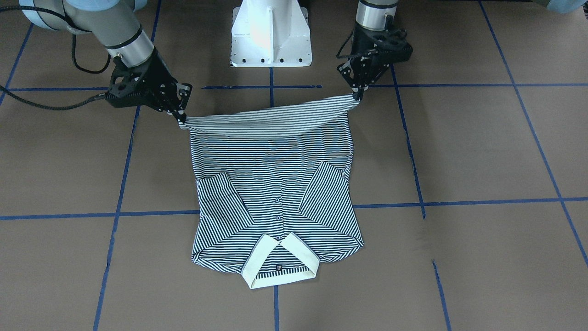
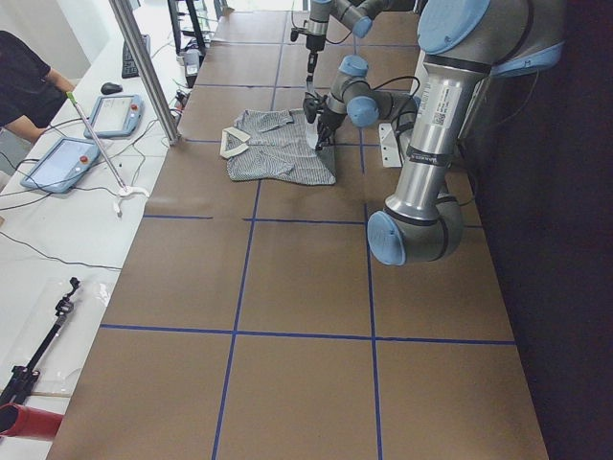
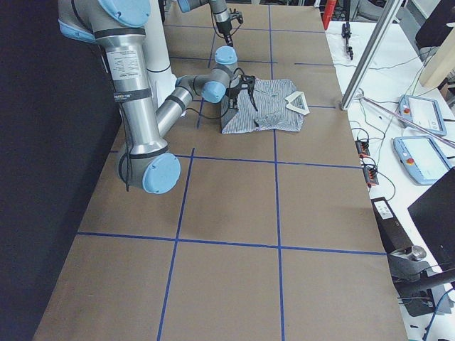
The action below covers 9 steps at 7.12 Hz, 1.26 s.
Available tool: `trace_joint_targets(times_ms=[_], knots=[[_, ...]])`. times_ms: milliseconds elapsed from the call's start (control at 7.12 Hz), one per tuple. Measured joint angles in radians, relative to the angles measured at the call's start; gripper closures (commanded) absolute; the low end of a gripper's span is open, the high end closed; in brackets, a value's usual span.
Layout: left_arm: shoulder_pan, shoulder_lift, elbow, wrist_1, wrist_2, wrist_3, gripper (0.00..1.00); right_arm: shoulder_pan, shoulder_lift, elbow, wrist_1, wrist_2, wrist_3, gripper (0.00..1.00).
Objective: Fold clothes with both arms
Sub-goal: 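Lift the hem and fold it toward the collar with both grippers, then release the hem and move both grippers to the corners beside the collar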
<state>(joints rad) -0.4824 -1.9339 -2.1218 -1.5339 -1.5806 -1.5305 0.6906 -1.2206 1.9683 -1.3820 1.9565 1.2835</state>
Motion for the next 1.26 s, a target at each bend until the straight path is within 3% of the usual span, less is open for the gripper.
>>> trace_joint_targets(times_ms=[421,843,1264], knots=[[-0.156,-0.070,0.274,-0.247,-0.048,0.113,1.00,0.112,0.174,-0.296,0.043,0.012,-0.047,1.00],[-0.248,-0.164,0.560,-0.466,-0.071,0.165,1.00,0.170,0.322,-0.643,0.221,0.038,-0.079,1.00],[-0.264,-0.233,0.696,-0.517,-0.069,0.169,1.00,0.176,0.376,-0.756,0.299,0.039,-0.080,1.00]])
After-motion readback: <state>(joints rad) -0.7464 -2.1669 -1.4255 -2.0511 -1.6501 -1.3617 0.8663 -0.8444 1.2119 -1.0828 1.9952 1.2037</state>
